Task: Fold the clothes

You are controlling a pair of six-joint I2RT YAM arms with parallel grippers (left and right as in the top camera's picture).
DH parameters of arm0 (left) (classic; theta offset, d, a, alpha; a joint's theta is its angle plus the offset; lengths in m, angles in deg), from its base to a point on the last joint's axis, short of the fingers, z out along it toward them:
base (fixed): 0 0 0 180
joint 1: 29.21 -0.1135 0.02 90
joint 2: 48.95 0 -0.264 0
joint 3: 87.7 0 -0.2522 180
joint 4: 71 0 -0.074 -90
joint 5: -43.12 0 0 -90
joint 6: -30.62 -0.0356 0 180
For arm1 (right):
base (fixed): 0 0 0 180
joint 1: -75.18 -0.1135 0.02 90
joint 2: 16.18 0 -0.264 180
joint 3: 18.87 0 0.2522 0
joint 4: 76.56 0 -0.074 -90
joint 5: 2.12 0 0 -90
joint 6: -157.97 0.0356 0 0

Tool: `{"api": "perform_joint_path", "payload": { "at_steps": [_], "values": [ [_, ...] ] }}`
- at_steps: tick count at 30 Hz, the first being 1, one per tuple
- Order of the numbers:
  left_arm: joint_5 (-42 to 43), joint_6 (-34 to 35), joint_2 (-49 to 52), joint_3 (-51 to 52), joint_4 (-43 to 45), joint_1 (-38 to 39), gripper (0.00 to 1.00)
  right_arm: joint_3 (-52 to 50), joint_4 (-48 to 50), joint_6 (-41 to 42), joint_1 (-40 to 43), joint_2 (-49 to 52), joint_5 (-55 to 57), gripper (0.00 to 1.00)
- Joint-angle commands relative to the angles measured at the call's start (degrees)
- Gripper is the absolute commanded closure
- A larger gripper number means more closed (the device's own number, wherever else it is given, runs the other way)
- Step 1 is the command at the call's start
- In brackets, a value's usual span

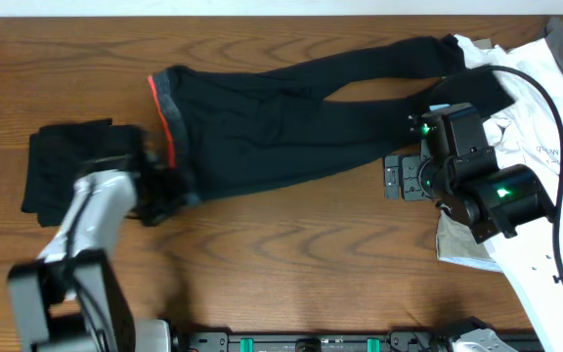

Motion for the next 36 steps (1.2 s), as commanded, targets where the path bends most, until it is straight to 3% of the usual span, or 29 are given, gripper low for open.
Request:
{"api": "perform_joint_path", "payload": {
  "at_steps": [1, 5, 12, 14, 15, 16, 17, 18, 22, 28, 36],
  "values": [
    [-2.84, -1.18, -3.30, -1.03, 0.74, -7.02, 0.94, 0.31, -0.15, 0.20, 0.39, -0.26, 1.09, 0.01],
    [0.83, -3.48, -4.52, -1.11, 1.09, -11.54, 0.94, 0.31, -0.13, 0.22, 0.44, 0.17, 1.36, 0.01],
    [1.29, -5.27, -4.35, -1.03, -2.54, -10.73, 0.94, 0.31, -0.31, 0.72, 3.43, 3.52, 2.99, 0.01],
    [1.29, -5.29, -4.35, -1.03, -3.65, -10.27, 0.94, 0.31, -0.66, 2.10, 5.86, 5.31, 2.99, 0.06],
    [1.27, -5.29, -4.35, -1.03, -4.17, -10.12, 0.94, 0.31, -0.90, 2.95, 7.17, 6.21, 2.97, 0.19],
    [1.25, -5.33, -4.35, -1.03, -4.52, -9.99, 0.94, 0.31, -1.09, 3.98, 8.87, 7.28, 2.93, 0.40],
    [1.27, -5.68, -4.35, -1.03, -4.74, -9.92, 0.94, 0.26, -1.22, 5.01, 10.69, 8.52, 2.71, 0.69],
    [1.27, -6.16, -4.35, -1.03, -4.87, -9.90, 0.94, 0.26, -1.27, 5.68, 12.50, 9.81, 2.14, 0.82],
    [1.27, -6.38, -4.35, -1.03, -4.96, -9.90, 0.94, 0.22, -1.90, 5.14, 18.25, 15.76, -0.74, 0.99],
    [1.27, -6.36, -4.35, -0.98, -4.98, -9.90, 0.94, 0.22, 4.48, -6.08, 22.10, 25.57, -4.33, 0.99],
    [1.29, -6.34, -4.35, -0.98, -5.11, -9.90, 0.94, 0.22, 12.59, -8.02, 26.25, 38.38, -3.80, 0.98]
  ]
}}
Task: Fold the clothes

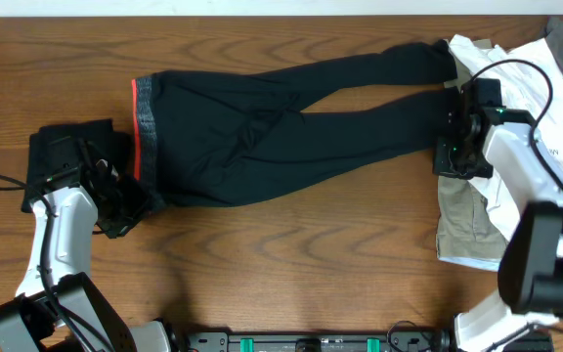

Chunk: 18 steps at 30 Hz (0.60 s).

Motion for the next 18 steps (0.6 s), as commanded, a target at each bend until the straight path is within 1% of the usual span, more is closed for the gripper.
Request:
{"api": "perform_joint_path", "payload": {
  "at_steps": [1, 6, 10, 12, 15, 18],
  "values": [
    [0.35, -0.55, -0.31, -0.92, -0.31, 0.17, 0.94, 0.22, 1.70, -2.45, 2.27, 4.39, 0.39, 0.99],
    [0.35, -0.55, -0.31, -0.92, -0.31, 0.17, 0.94, 0.22, 7.13, -1.88, 5.46, 8.74, 5.49, 0.99],
    [0.35, -0.55, -0.31, -0.92, -0.31, 0.17, 0.94, 0.68, 10.08, 3.89, 9.20, 8.59, 14.97, 0.99],
    [0.37, -0.55, -0.31, -0.92, -0.31, 0.17, 0.94, 1.73, 10.03, 4.94, 11.63, 8.50, 16.70, 0.99],
    [0.37, -0.52, -0.31, -0.92, -0.31, 0.17, 0.94, 3.56, 7.93, 10.08, 16.26, 8.50, 20.79, 0.99],
    [0.35, -0.55, -0.31, -0.92, -0.28, 0.17, 0.94, 5.20, 5.66, 13.14, 20.31, 8.50, 20.79, 0.99]
  ]
}}
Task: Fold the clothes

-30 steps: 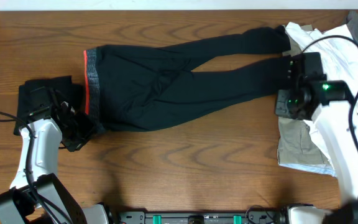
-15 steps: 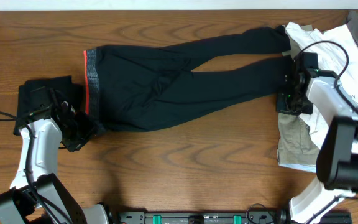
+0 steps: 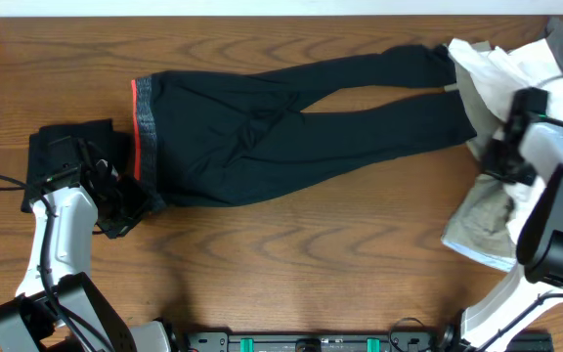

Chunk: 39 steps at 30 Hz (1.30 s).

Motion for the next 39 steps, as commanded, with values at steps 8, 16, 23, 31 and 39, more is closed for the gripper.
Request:
{"api": "perform_joint_path", "payload": {
  "at_steps": [8, 16, 23, 31, 39],
  "values": [
    [0.35, -0.55, -0.31, -0.92, -0.02, 0.17, 0.94, 5.57, -2.14, 5.92, 8.28, -3.54, 1.99, 0.98],
    [0.35, -0.55, -0.31, -0.92, 0.20, 0.17, 0.94, 8.04, 3.76, -12.02, 3.98, -11.87, -22.49, 0.79],
    [0.35, -0.55, -0.31, -0.92, 0.20, 0.17, 0.94, 8.02, 5.97, -15.87, -1.42, -10.88, -22.60, 0.73],
    [0.35, -0.55, -0.31, -0.92, 0.17, 0.17, 0.94, 8.02, 12.90, -15.85, -3.17, -1.60, -22.62, 0.64],
    [0.37, -0.55, -0.31, -0.92, 0.17, 0.17, 0.94, 8.02, 19.58, -15.82, -4.26, 6.25, -23.74, 0.61]
  ]
}}
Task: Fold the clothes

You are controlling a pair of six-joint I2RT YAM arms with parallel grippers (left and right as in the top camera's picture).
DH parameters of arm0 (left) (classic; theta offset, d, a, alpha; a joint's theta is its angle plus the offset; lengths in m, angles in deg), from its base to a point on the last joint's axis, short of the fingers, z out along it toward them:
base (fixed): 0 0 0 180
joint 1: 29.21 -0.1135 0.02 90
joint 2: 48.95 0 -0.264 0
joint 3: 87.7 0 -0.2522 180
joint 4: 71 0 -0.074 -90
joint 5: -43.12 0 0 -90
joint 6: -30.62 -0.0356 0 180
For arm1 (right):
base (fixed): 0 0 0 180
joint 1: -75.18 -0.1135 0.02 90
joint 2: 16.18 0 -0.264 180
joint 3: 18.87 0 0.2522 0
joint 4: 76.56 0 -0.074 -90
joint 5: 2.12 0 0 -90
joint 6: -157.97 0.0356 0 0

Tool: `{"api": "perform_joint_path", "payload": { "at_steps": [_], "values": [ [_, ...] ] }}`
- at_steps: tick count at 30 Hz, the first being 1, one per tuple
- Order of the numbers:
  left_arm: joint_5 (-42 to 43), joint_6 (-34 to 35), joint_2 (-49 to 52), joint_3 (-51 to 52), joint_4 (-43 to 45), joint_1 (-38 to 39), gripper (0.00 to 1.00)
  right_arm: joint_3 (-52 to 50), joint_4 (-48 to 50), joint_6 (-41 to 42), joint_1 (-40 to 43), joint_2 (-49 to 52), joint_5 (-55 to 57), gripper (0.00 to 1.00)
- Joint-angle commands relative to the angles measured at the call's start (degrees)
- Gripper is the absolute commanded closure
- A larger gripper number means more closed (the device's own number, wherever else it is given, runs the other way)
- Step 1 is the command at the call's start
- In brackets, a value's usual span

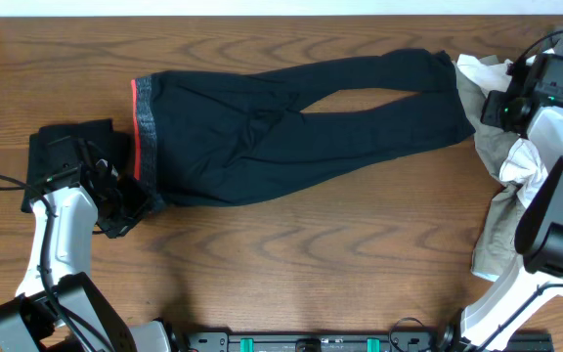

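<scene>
Black pants point(291, 122) lie flat across the table, their grey waistband with a red stripe point(142, 122) at the left and both legs running right. My left gripper point(133, 202) sits at the lower left corner of the waist, touching the fabric; its dark fingers blend with the cloth, so the jaw state is unclear. My right gripper point(494, 110) is just right of the leg ends, against the heap of light clothes point(516, 166). Whether it holds anything is hidden.
A folded black garment point(66, 156) lies at the far left beside my left arm. White and beige clothes are piled along the right edge, a beige piece point(497, 240) trailing toward the front. Cables run over the right arm.
My right gripper has moved from beside the beige piece at mid-right to the far side, near the pants' leg ends. The light clothes have shifted and spread. Left arm and pants are unchanged.
At first both grippers were on the pants, left at the waist, right at the leg ends, with the pants skewed. Then the pants lay stretched further left and flatter. The right gripper then stood off the legs in the clothes pile, and now sits higher beside it.
</scene>
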Motion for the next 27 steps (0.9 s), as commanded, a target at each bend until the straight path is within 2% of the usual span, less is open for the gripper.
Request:
{"api": "perform_joint_path", "payload": {
  "at_steps": [1, 4, 7, 8, 11, 18, 27],
  "values": [
    [0.33, -0.55, -0.31, -0.92, -0.02, 0.17, 0.94, -0.02, 0.90, -0.68, -1.57, 3.10, -1.03, 0.60],
    [0.33, -0.55, -0.31, -0.92, -0.04, 0.17, 0.94, -0.02, 1.95, -0.68, -2.08, 5.70, -0.92, 0.51],
    [0.33, -0.55, -0.31, -0.92, -0.07, 0.17, 0.94, -0.02, 2.45, -0.66, -2.08, 7.76, -0.72, 0.52],
    [0.33, -0.55, -0.31, -0.92, -0.17, 0.17, 0.94, -0.02, 2.43, -0.66, -2.05, 8.22, -0.26, 0.57],
    [0.33, -0.57, -0.31, -0.92, -0.22, 0.17, 0.94, -0.02, 1.86, 1.55, -2.01, 8.09, 4.50, 0.98],
    [0.52, -0.57, -0.31, -0.92, -0.44, 0.17, 0.94, 0.26, 1.57, 4.24, -1.36, 0.66, 15.72, 0.99],
    [0.52, -0.57, -0.31, -0.92, -0.39, 0.17, 0.94, 1.57, 1.42, 12.52, 2.62, -12.11, 29.81, 0.99]
  ]
}}
